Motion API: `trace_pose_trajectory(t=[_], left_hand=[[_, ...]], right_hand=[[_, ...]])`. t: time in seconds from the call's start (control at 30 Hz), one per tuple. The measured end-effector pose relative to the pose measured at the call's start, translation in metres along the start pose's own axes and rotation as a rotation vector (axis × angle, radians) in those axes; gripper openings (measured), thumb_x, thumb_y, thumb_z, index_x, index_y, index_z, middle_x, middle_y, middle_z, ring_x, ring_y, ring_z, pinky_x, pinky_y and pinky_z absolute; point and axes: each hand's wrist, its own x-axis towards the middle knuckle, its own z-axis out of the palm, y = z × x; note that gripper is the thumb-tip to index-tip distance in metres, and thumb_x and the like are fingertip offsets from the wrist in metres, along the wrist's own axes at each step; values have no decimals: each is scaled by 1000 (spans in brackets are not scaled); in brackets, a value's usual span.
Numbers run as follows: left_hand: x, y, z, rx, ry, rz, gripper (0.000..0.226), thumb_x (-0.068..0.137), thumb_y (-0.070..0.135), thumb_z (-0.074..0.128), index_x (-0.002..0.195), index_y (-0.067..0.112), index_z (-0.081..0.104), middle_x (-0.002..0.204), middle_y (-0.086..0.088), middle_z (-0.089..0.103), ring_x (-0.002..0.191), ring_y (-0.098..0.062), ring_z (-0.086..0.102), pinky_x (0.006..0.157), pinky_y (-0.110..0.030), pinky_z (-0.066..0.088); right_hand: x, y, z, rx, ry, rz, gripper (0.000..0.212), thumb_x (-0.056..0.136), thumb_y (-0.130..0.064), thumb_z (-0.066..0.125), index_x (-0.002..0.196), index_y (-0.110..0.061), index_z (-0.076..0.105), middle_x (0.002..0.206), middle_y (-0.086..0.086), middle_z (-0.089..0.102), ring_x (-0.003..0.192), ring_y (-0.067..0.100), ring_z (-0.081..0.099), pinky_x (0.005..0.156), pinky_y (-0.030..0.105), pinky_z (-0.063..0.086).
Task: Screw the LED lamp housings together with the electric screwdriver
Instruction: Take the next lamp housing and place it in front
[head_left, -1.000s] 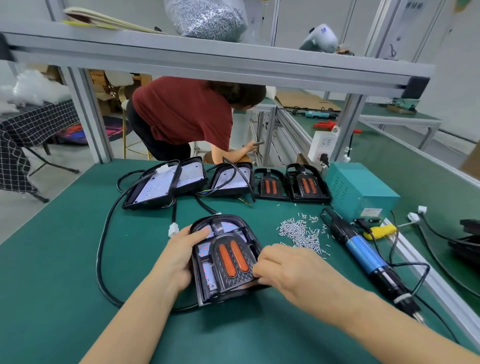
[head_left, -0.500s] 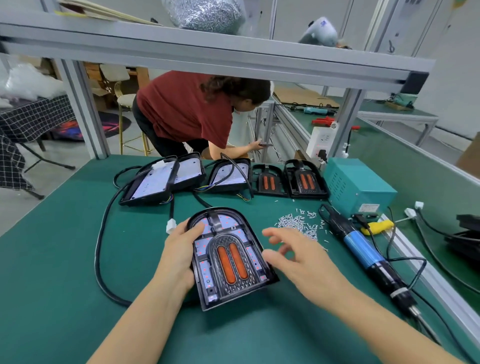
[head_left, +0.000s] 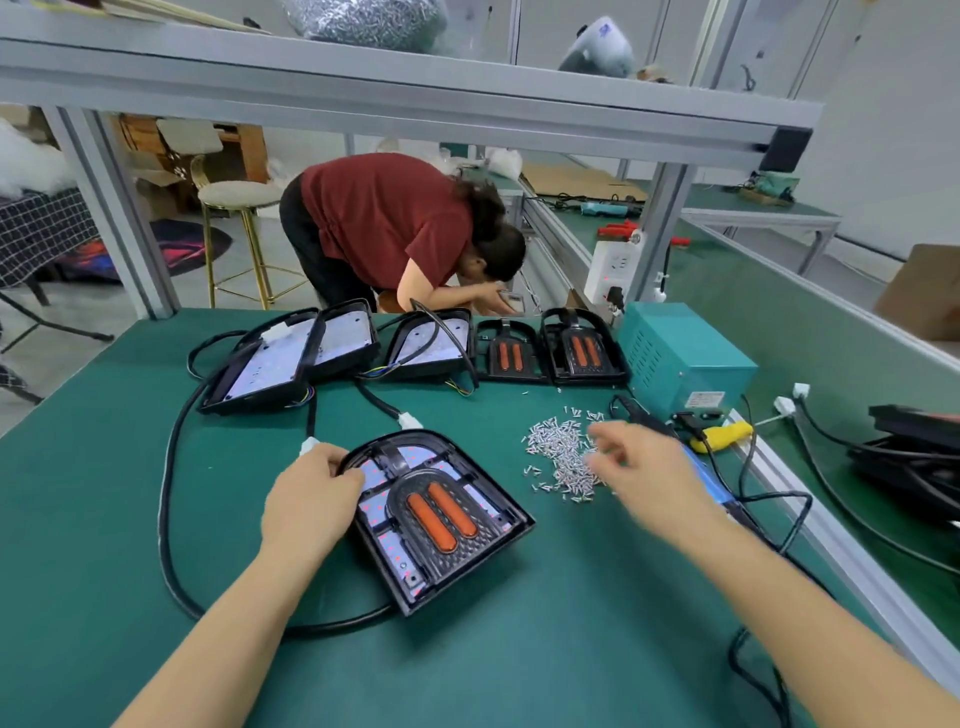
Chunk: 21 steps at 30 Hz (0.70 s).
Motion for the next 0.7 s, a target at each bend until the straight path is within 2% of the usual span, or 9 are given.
trace_pose_trajectory(t=[0.03,0.1,0.17,0.23,0.37,0.47,0.53,0.63,0.7], left_hand=[[0,-2,2,-34,8,-18,13,83,16,54,91,22,62,88,-1,65,86,-29,57,73,-34,42],[-2,-2,6,-147,13,-56,16,84,14,50,94,19,61,90,-5,65,80,-31,57,76,-40,50],[-4,2,10,-213,29,-72,15,85,15,48,94,20,59,91,-7,64,78,-33,57,80,-46,52],[-6,3,12,-208,64,-74,14,87,18,48,98,19,55,92,-7,64,85,-34,58,81,-43,49],[-8,9,14,28,118,-49,17,93,28,45,103,20,56,114,-8,60,93,-33,55,80,-37,40],[-4,16,8,202,82,21,32,94,37,44,108,14,61,120,-12,54,97,-34,53,83,-39,43],[-3,23,2,243,125,69,37,93,37,48,117,12,61,124,-13,52,109,-34,48,88,-41,41],[-5,43,-1,211,230,291,30,91,27,55,116,11,62,123,-9,54,112,-31,44,88,-39,39],[-4,63,2,162,192,438,21,89,21,57,107,15,65,113,-2,60,105,-26,48,81,-35,38]], right_hand=[[5,12,-9,-125,71,15,34,95,-20,60,127,-9,59,117,12,62,103,27,58,90,38,47],[11,34,-22,-326,107,102,31,94,-24,60,119,-5,57,118,16,57,103,32,54,82,37,45],[15,50,-28,-456,56,212,28,93,-33,61,100,-8,50,113,16,57,91,29,49,71,34,40],[18,60,-25,-561,-54,275,35,92,-42,60,99,-10,45,103,8,57,85,25,46,68,31,38],[21,68,-22,-547,-72,318,47,89,-44,63,117,-13,45,93,2,49,84,23,50,64,29,40],[23,67,-23,-580,-79,302,48,87,-46,64,116,-14,42,95,1,52,85,23,52,62,29,39],[25,70,-23,-592,-86,268,43,88,-43,64,110,-14,41,98,1,56,86,24,55,62,29,40],[28,76,-27,-492,-86,271,38,86,-37,65,102,-15,39,90,3,57,78,24,54,60,29,38],[30,78,-34,-382,-66,279,33,85,-35,66,97,-13,44,78,0,53,67,18,52,53,28,34]])
